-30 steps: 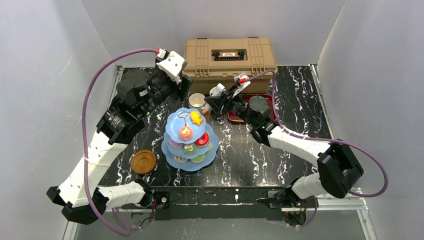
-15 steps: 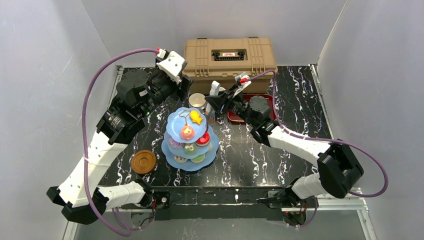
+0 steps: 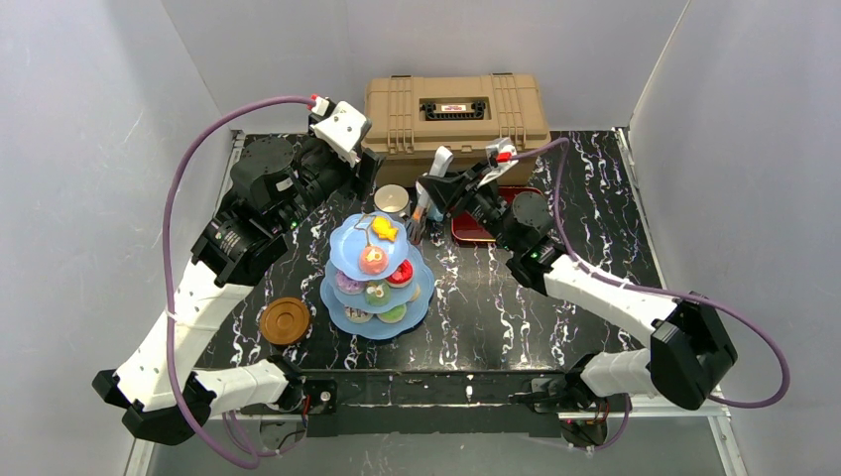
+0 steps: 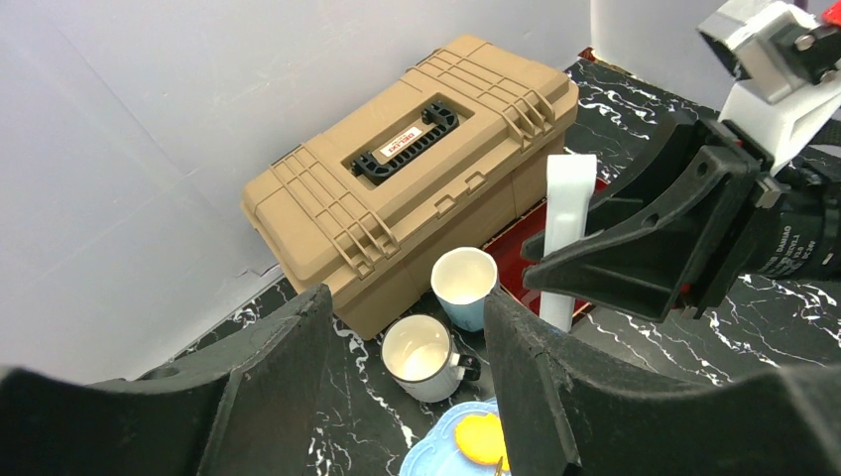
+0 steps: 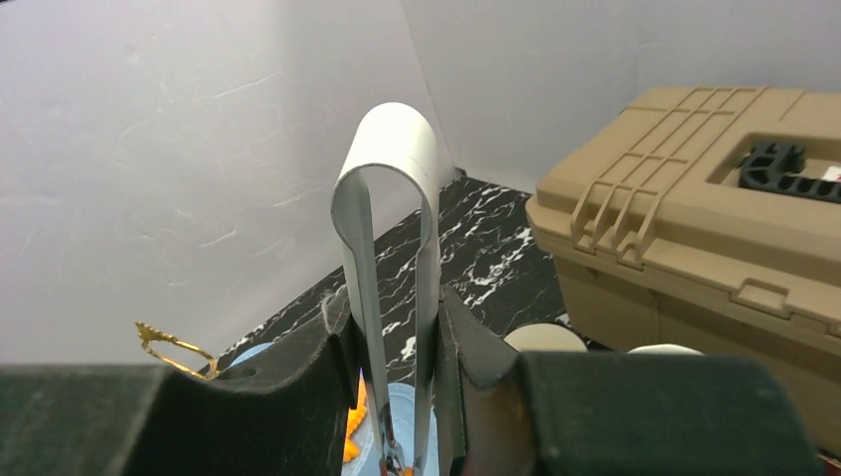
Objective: Serve the afternoon tea
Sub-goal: Place the desert on the desert table, then place the clamp on the tray.
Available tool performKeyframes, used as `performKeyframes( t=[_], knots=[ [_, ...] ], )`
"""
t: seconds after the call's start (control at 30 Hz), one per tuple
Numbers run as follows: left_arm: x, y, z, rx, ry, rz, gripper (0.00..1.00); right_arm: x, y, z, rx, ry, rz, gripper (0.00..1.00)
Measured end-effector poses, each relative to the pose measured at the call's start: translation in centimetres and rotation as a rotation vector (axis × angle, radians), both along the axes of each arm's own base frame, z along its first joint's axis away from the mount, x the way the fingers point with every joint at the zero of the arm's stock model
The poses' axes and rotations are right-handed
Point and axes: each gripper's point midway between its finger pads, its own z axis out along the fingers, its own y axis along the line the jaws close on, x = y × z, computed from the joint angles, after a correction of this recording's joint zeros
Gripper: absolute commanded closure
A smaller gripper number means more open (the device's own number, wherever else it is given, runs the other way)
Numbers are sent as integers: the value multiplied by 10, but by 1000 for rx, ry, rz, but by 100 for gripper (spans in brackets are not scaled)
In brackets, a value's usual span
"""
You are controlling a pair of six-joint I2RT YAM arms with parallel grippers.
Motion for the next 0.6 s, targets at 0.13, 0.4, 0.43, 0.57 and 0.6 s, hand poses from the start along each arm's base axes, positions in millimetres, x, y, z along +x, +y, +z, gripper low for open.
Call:
performKeyframes(
  t=[0.13, 0.4, 0.43, 0.57, 0.6],
  knots=[
    [0, 0, 0, 0, 0, 0, 44, 8, -16, 6, -14, -18, -68, 71],
    [0, 0, 0, 0, 0, -2, 44, 64, -111, -22, 1, 110, -440, 89],
    [0, 0, 0, 0, 1, -3, 44, 73, -129, -38, 5, 167, -516, 91],
    [-1, 0, 0, 0, 0, -3, 44, 90, -182, -90, 41, 363, -735, 93],
    [-1, 0, 0, 0, 0, -3, 44, 93, -195, -103, 63, 416, -792, 94]
  ],
)
